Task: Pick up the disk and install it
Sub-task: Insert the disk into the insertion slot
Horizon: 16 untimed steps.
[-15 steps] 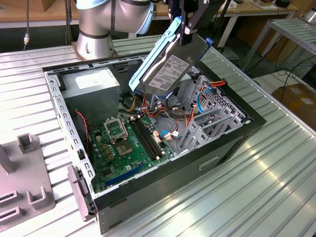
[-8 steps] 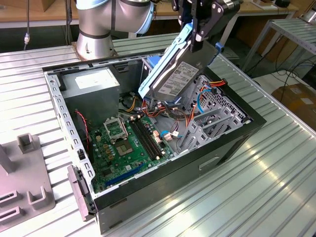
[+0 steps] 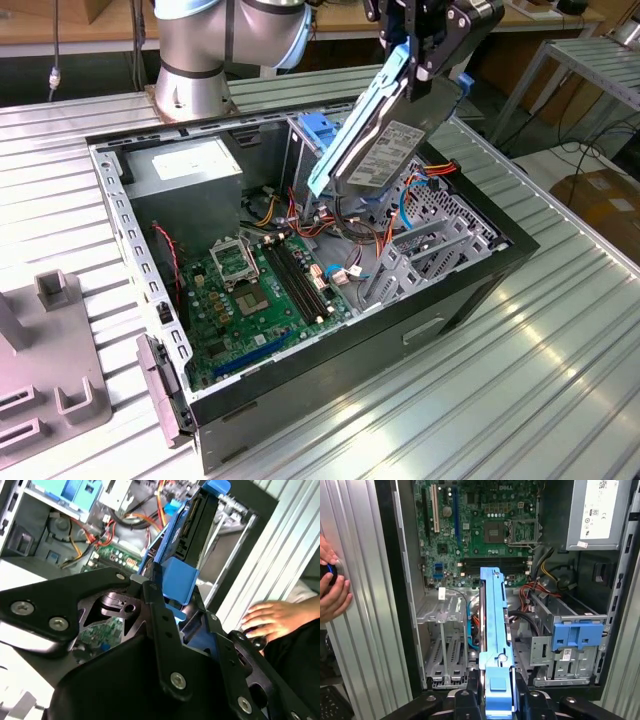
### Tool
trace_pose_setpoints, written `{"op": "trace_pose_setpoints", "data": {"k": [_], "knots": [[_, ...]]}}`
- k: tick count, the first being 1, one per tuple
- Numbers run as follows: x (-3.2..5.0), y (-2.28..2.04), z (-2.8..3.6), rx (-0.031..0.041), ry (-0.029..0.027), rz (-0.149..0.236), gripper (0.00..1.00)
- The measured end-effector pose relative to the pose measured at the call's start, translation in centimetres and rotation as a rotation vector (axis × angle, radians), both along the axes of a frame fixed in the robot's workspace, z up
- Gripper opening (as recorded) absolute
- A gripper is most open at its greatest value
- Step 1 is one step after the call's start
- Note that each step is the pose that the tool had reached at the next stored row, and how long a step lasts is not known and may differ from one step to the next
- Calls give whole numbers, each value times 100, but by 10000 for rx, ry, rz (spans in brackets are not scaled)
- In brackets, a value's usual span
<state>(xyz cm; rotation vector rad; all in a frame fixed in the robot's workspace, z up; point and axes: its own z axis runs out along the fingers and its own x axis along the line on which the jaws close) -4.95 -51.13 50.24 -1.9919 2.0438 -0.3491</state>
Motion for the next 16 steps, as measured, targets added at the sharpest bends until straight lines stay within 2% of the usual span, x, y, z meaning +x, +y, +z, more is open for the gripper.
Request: {"op": "trace_pose_setpoints", "data": {"k": [2, 3, 6, 8, 11, 13, 15, 16], "knots": [[9, -1, -3, -5, -350, 38, 37], [14, -4, -5, -6, -414, 43, 37], [28, -38, -12, -5, -520, 55, 37], [36, -89, -19, -6, -573, 63, 37], [43, -157, -29, -9, -588, 65, 37], [45, -202, -34, -14, -647, 68, 37], [45, -239, -37, -12, -817, 77, 37], [46, -257, -38, -11, -974, 87, 37]]}}
